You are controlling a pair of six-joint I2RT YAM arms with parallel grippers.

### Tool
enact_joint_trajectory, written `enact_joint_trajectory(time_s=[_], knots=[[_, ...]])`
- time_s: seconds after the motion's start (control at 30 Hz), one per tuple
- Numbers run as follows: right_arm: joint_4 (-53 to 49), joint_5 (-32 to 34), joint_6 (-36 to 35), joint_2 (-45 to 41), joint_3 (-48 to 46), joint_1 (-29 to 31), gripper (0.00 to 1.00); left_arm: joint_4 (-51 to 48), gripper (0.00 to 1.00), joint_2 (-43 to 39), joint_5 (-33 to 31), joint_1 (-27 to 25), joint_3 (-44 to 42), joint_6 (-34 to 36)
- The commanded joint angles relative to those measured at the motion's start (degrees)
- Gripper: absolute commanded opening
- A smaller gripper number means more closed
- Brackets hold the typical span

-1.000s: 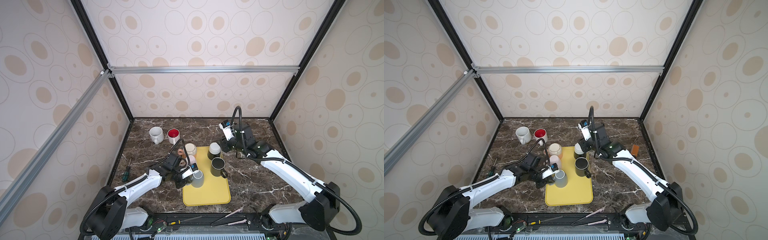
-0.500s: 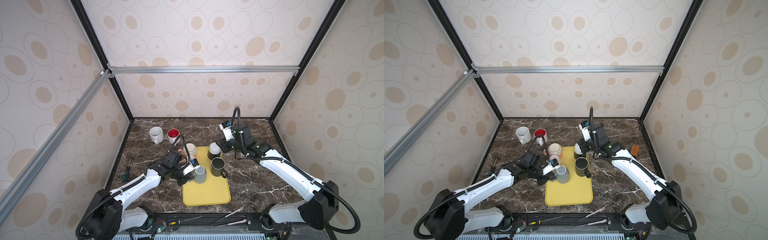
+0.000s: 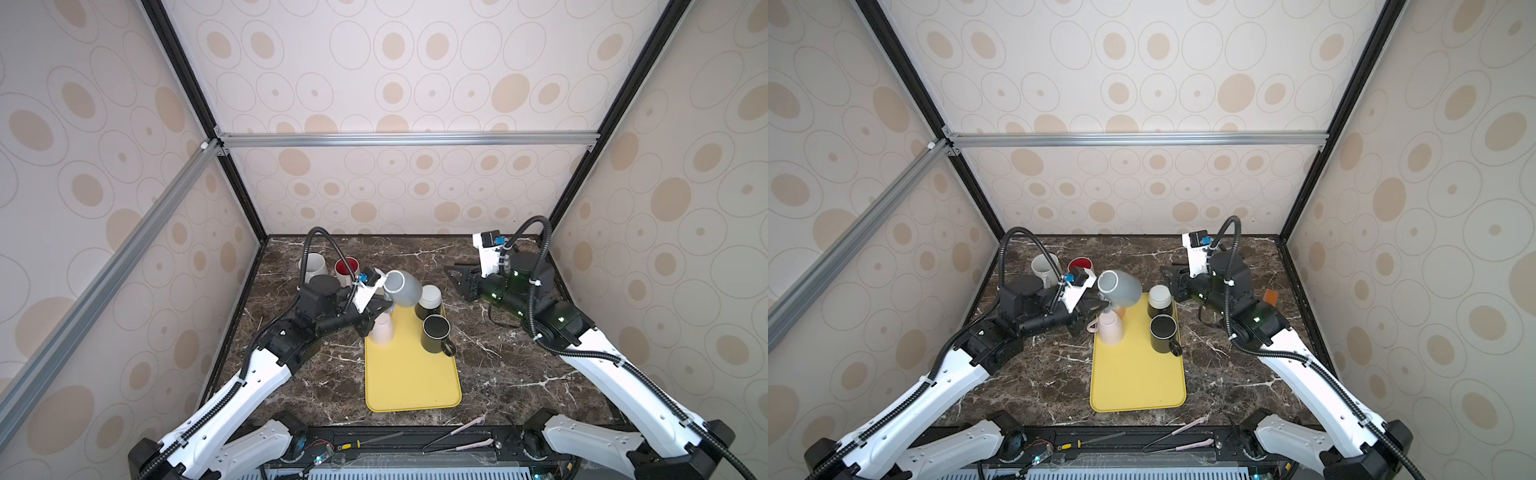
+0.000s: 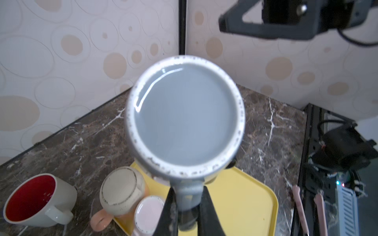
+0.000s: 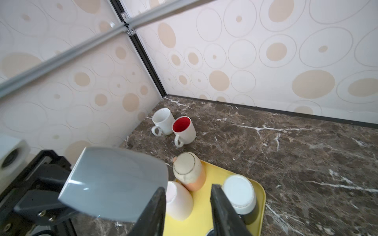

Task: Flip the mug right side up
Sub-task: 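Lift the grey mug off the tray with the left gripper while the right approaches, then raise the grey mug with the left gripper while the right reaches its open end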

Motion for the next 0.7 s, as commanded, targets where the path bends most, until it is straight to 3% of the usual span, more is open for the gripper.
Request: enact_joint_trajectory(time_s=[0.0, 0.07, 0.2, 0.33, 0.67], knots=[[6.0, -4.6, 4.1, -1.3, -0.4, -0.4, 0.4, 11.3, 0.0, 2.5, 0.9, 0.0, 5.2, -12.2], [8.4, -6.6, 6.2, -1.2, -0.2, -0.7, 0.4, 15.3, 0.0, 4.1, -0.1, -0.1, 5.8, -16.7], [17.4, -13.1, 13.7, -0.5, -2.2, -2.9, 0.4, 33.5, 0.0, 3.9, 2.2, 0.3, 0.6, -25.7], [23.8, -20.3, 21.0, 1.7, -2.5, -5.0, 0.41, 38.6, 0.0, 3.8, 1.7, 0.8, 0.1, -28.8], [40.5, -30.6, 35.0, 8.3, -4.7, -5.6, 0.42, 66.7, 0.0, 4.7, 8.6, 8.1, -8.3, -51.0]])
